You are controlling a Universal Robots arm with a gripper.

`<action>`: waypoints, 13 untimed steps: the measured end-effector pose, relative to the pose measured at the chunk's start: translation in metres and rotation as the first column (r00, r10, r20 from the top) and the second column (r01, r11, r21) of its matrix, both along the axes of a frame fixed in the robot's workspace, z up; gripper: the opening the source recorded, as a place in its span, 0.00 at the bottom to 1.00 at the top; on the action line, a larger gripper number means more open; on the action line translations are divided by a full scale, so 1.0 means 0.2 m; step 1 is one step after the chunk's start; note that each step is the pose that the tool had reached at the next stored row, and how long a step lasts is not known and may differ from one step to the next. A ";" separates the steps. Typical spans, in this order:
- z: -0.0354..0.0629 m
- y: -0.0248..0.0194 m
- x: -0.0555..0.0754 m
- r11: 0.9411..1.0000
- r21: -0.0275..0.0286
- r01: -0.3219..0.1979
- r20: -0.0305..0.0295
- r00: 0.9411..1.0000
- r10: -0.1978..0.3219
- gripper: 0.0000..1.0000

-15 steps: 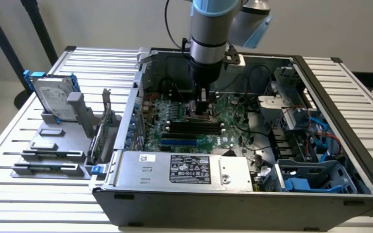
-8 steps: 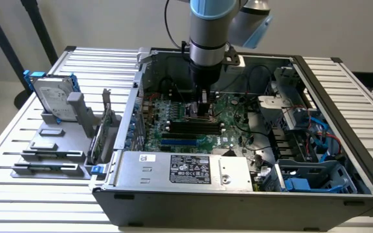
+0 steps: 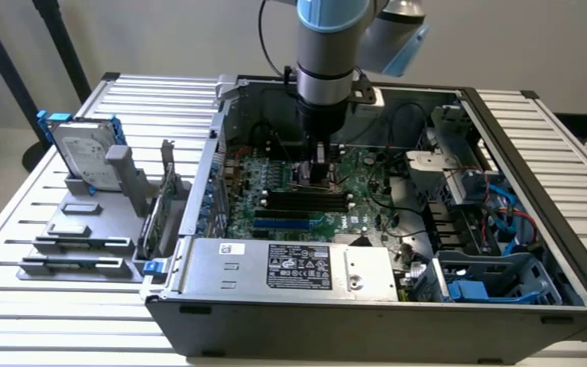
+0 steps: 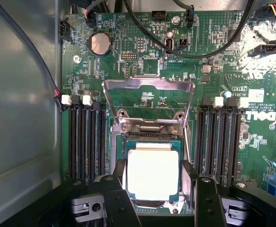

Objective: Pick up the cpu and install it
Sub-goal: 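Place the cpu into insertion slot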

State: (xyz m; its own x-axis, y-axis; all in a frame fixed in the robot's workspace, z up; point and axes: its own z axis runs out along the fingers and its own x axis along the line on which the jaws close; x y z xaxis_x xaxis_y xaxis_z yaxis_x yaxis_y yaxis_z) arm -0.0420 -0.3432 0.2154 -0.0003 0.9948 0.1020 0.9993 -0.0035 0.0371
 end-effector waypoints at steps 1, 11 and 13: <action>-0.002 0.000 0.00 1.000 0.000 0.000 0.000 1.000 0.000 0.55; -0.017 0.000 0.00 1.000 0.000 0.020 0.000 1.000 -0.020 0.55; -0.020 0.000 0.00 1.000 0.000 0.025 0.000 1.000 -0.025 0.55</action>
State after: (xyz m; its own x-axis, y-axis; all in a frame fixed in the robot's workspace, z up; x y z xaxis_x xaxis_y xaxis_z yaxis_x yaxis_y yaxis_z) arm -0.0425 -0.3432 0.2113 0.0245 0.9945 0.1017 0.9989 -0.0284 0.0368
